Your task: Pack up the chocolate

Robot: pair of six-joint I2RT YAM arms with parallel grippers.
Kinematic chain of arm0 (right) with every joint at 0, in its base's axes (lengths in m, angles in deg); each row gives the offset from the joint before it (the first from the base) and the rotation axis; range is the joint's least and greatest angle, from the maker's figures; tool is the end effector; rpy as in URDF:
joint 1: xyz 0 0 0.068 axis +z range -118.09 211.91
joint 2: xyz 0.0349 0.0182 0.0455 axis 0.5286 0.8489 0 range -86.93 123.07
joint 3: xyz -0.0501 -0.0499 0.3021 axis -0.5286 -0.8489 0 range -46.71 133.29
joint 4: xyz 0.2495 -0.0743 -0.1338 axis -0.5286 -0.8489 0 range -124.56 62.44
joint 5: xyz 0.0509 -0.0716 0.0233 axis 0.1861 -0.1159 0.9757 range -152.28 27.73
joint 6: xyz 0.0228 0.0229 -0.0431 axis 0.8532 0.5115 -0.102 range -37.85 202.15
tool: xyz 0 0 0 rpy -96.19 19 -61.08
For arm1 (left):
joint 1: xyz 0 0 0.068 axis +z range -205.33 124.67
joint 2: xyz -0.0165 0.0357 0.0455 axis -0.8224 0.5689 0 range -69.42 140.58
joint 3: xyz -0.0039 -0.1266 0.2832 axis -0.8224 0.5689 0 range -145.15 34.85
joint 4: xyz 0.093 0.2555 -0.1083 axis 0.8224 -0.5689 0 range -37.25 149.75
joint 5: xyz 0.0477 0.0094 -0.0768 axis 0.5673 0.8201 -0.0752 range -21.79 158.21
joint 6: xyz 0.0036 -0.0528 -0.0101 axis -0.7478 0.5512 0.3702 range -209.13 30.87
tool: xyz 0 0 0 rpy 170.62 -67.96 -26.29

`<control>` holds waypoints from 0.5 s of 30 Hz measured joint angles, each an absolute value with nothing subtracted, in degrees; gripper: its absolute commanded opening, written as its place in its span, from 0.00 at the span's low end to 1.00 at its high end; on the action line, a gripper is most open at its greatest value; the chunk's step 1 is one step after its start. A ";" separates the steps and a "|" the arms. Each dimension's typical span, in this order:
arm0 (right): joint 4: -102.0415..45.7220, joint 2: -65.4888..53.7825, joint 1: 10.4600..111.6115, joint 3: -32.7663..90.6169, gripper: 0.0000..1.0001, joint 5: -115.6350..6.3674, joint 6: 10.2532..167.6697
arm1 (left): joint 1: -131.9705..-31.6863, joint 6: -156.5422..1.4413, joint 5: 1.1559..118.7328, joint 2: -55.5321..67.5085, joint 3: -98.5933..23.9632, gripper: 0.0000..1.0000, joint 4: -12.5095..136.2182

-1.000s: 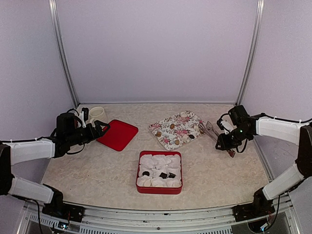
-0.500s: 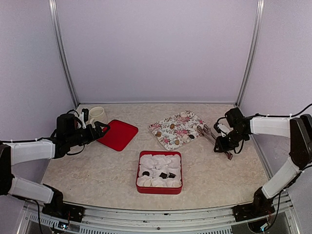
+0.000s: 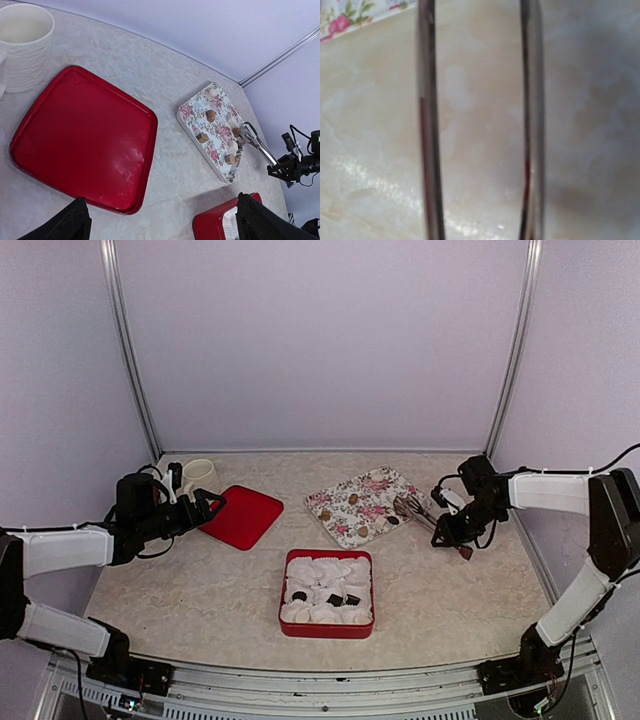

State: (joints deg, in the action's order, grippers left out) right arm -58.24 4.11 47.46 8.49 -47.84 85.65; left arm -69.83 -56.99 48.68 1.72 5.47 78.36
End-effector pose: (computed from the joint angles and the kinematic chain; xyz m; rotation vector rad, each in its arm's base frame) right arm 0.3149 0.0968 0.2023 -0.3601 2.7240 0.4375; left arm 0.2569 -0.0787 0.2172 -0.0838 2.0518 -0.8557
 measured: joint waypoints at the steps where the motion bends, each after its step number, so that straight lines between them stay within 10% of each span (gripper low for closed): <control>1: -58.39 4.40 47.48 8.78 0.34 -47.88 85.59 | -69.83 -56.99 48.68 1.78 5.47 0.99 78.38; 15: -61.32 7.08 47.57 12.29 0.35 -51.42 84.72 | -69.72 -56.99 48.33 2.50 5.47 0.99 78.65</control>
State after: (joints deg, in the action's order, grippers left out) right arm -61.32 7.08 47.57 12.29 -51.42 84.72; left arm -69.72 -56.99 48.33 2.50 5.47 78.65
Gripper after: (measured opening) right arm 0.348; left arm 0.988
